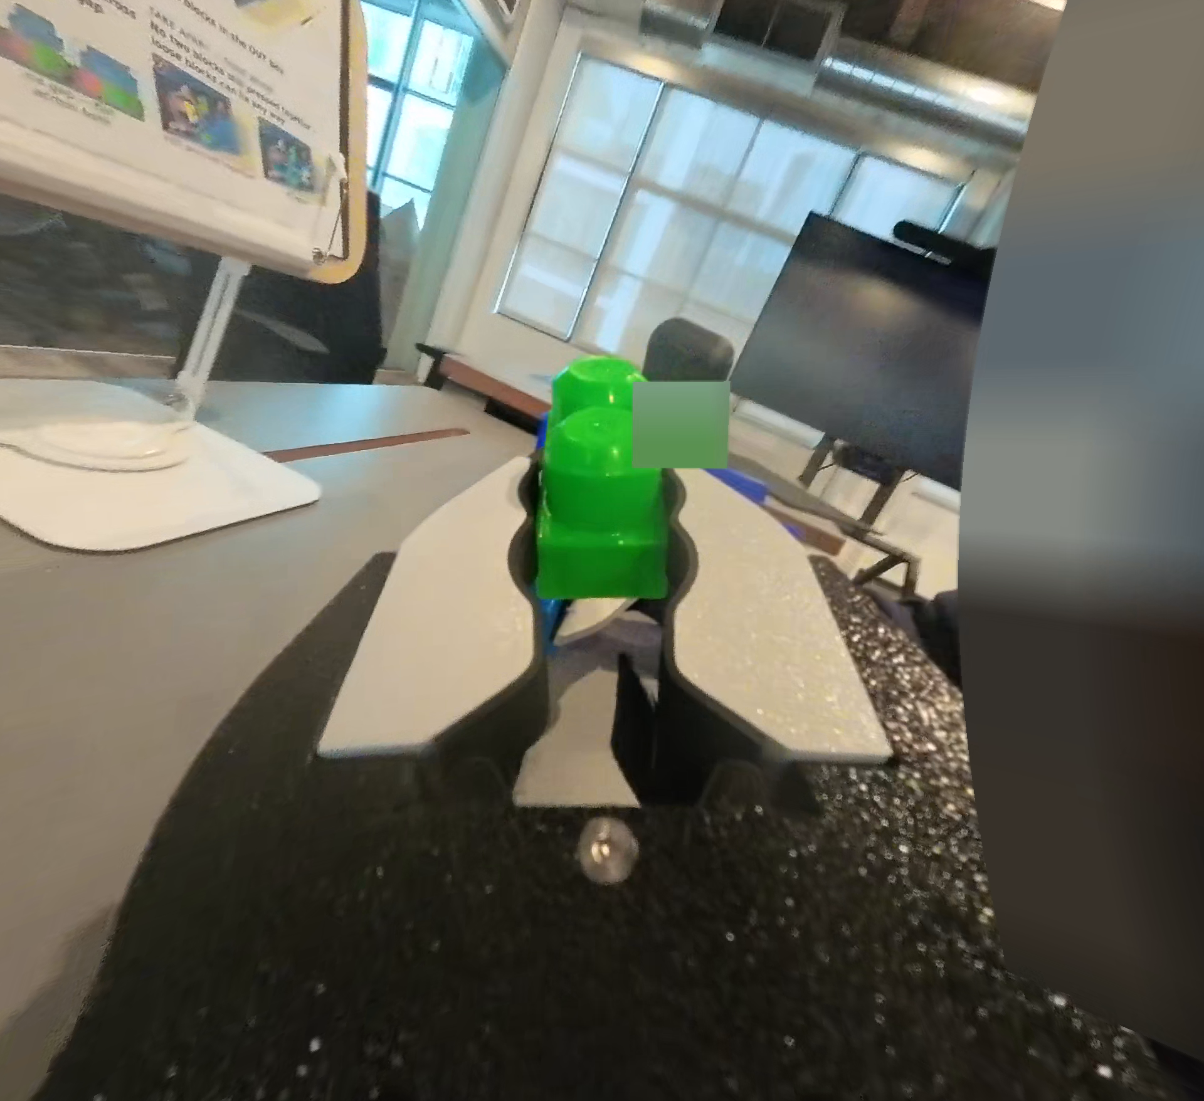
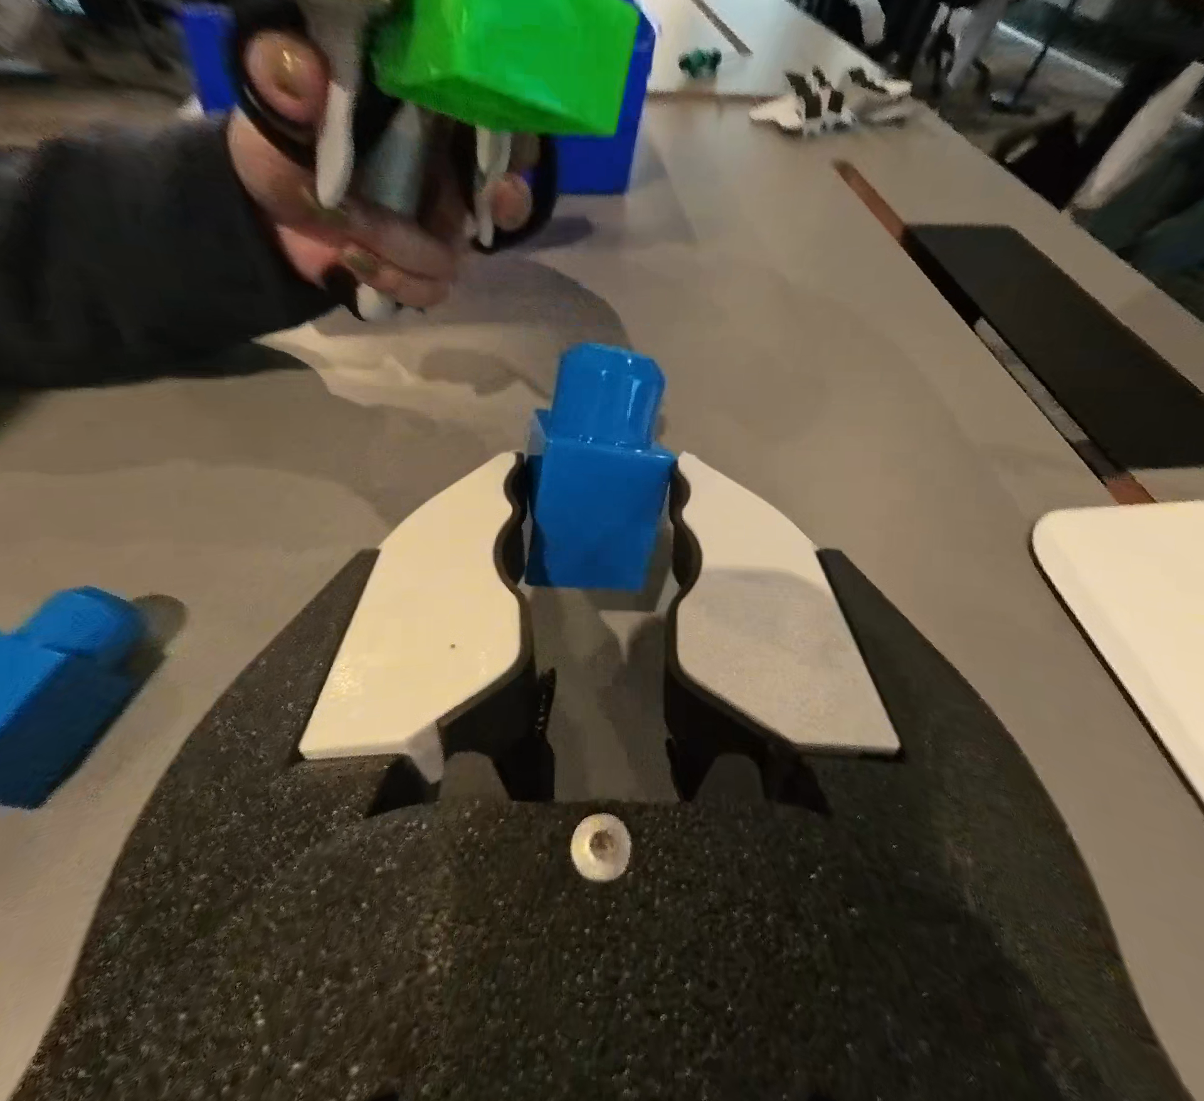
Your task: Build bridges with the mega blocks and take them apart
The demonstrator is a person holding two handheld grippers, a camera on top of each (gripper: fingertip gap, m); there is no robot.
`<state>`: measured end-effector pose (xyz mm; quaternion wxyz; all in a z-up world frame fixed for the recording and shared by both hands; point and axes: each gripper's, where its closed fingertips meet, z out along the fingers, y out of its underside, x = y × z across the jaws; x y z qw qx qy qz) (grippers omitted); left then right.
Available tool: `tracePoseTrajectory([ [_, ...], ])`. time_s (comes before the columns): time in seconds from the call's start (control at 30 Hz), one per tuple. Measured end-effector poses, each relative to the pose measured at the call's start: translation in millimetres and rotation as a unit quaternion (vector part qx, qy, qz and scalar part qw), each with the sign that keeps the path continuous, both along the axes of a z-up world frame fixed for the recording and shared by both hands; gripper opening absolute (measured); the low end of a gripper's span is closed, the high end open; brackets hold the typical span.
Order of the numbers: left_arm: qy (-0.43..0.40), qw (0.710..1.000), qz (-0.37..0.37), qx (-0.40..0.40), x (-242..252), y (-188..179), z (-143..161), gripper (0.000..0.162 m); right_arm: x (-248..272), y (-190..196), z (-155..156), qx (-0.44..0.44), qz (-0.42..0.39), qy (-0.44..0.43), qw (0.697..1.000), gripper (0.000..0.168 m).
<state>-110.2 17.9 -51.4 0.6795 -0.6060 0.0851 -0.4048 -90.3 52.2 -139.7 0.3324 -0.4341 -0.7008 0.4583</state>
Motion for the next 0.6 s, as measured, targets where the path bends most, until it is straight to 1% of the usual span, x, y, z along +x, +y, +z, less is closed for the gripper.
tracePoseTrajectory([
  [0.13, 0.041, 0.999, 0.014, -0.016, 5, 4, -9, 0.035, 1, 5, -18, 0.049, -0.009, -0.043, 0.998, 0.042],
  [0.33, 0.067, 0.997, 0.016, -0.033, 10, 7, -18, 0.035, 4, 10, -37, 0.09, -0.005, -0.06, 0.994, 0.042],
  [0.5, 0.095, 0.994, 0.028, -0.044, 11, 9, -24, 0.035, 10, 16, -55, 0.103, -0.002, -0.08, 0.991, 0.041],
  [0.6, 0.118, 0.991, 0.036, -0.053, 11, 11, -29, 0.035, 11, 17, -57, 0.101, 0.0, -0.081, 0.992, 0.04],
])
